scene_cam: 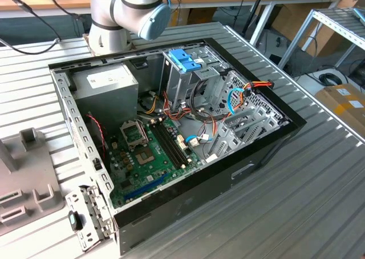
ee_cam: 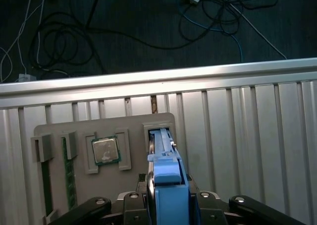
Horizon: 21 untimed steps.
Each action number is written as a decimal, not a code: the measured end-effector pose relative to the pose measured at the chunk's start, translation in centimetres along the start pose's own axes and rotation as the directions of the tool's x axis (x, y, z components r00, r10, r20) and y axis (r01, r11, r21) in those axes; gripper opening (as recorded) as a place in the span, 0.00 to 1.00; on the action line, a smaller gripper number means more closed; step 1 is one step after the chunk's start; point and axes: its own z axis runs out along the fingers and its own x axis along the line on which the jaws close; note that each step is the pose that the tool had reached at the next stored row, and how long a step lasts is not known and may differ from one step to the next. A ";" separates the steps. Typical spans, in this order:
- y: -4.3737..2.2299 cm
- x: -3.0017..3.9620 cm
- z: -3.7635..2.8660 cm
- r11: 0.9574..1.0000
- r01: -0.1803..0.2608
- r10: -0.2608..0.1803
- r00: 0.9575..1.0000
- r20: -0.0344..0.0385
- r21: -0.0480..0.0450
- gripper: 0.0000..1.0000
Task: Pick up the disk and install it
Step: 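Pick up the disk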
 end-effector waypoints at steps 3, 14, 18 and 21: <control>0.01 -0.01 -0.31 1.000 0.000 0.000 1.000 0.000 0.000 0.38; 0.06 -0.07 -1.39 1.000 0.000 0.000 1.000 0.000 0.000 0.38; 0.06 -0.07 -1.39 1.000 0.000 0.000 1.000 0.000 0.000 0.38; 0.05 -0.06 -1.23 1.000 0.000 0.000 1.000 0.000 0.000 0.38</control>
